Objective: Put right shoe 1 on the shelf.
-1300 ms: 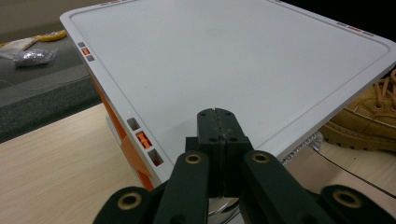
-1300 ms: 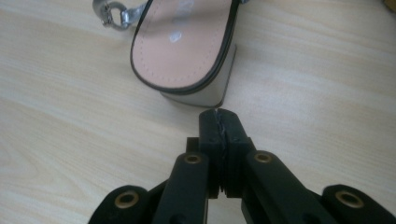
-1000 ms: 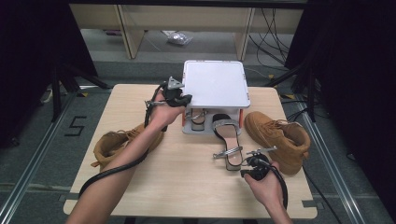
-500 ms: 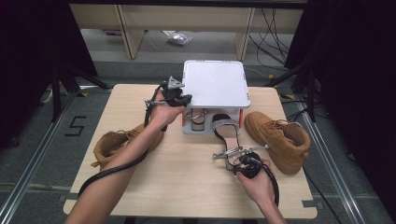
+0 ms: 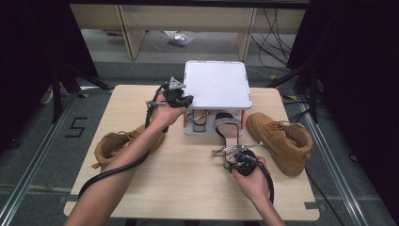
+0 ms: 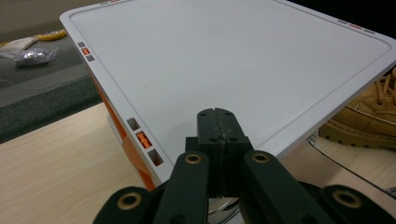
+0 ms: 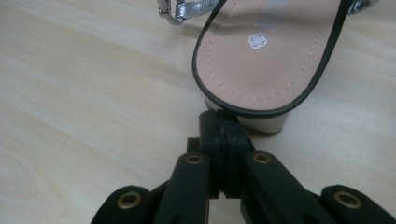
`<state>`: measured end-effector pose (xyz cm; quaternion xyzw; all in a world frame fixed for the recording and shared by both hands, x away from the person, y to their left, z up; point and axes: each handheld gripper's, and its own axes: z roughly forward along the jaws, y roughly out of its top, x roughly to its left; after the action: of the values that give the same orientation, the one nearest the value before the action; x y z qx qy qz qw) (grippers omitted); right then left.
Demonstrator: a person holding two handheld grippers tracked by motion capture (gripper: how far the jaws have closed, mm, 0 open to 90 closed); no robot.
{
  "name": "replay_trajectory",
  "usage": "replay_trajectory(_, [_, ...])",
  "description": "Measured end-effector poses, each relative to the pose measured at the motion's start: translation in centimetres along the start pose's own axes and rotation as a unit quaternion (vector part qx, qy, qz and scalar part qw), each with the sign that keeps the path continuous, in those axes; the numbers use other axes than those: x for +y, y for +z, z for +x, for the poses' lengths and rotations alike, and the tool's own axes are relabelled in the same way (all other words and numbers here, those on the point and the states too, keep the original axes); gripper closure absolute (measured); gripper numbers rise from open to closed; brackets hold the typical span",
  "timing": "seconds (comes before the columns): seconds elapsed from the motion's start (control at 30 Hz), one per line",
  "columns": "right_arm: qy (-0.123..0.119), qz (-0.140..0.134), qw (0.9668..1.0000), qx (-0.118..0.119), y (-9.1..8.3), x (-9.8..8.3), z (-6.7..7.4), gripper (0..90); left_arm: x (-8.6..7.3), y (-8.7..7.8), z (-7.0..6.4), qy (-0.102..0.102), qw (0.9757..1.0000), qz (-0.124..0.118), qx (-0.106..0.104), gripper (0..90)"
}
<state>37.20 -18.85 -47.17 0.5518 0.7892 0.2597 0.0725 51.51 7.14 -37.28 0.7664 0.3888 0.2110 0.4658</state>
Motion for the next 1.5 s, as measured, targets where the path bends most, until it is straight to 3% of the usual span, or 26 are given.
replay_trajectory(0.17, [-0.004, -0.023, 0.9996, -0.014, 0.0, 0.7, 0.0, 90.0, 0.0, 0.0, 0.0, 0.002, 1.0, 0.0, 0.001, 89.8])
replay_trajectory(0.33, [-0.005, -0.028, 0.9992, -0.027, -0.1, 1.5, -0.1, 90.0, 0.0, 0.1, -0.1, 0.004, 1.0, -0.001, 0.0, 89.8])
replay_trajectory(0.57, [-0.012, -0.039, 0.9987, -0.029, 0.0, 2.2, 0.0, 90.0, 0.1, 0.0, -0.1, 0.005, 1.0, -0.001, 0.001, 89.8])
replay_trajectory(0.63, [-0.01, -0.042, 0.9985, -0.032, -0.1, 2.5, 0.1, 90.0, 0.2, 0.2, 0.1, 0.022, 0.9997, -0.007, -0.002, 89.8])
replay_trajectory(0.7, [-0.016, -0.048, 0.9981, -0.034, -0.2, 2.8, 0.2, 90.0, 0.2, 0.2, 0.1, 0.024, 0.9997, -0.008, -0.002, 89.8])
replay_trajectory(0.97, [-0.023, -0.064, 0.9962, -0.055, -0.1, 4.3, 0.1, 90.0, 0.1, 0.2, 0.0, 0.016, 0.9999, -0.006, -0.001, 89.8])
replay_trajectory(1.5, [-0.029, -0.082, 0.9944, -0.06, 0.5, 6.2, 0.2, 90.0, 0.2, 0.1, -0.1, 0.012, 0.9999, -0.001, 0.001, 89.8])
